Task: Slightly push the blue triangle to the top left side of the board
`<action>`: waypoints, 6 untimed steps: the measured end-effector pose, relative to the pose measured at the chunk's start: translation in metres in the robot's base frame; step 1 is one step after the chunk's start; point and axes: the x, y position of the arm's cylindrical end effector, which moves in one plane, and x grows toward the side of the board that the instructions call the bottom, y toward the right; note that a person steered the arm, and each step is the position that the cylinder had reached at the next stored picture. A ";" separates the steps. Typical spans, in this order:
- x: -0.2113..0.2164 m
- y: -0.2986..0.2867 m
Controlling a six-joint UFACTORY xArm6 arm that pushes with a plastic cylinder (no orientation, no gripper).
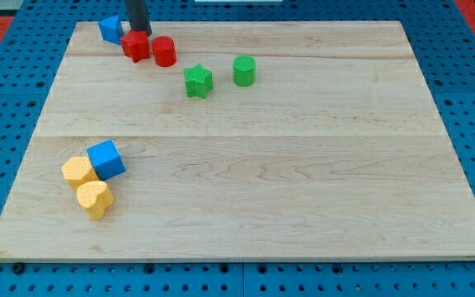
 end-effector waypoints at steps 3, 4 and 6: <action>-0.020 -0.031; -0.020 -0.043; -0.014 0.024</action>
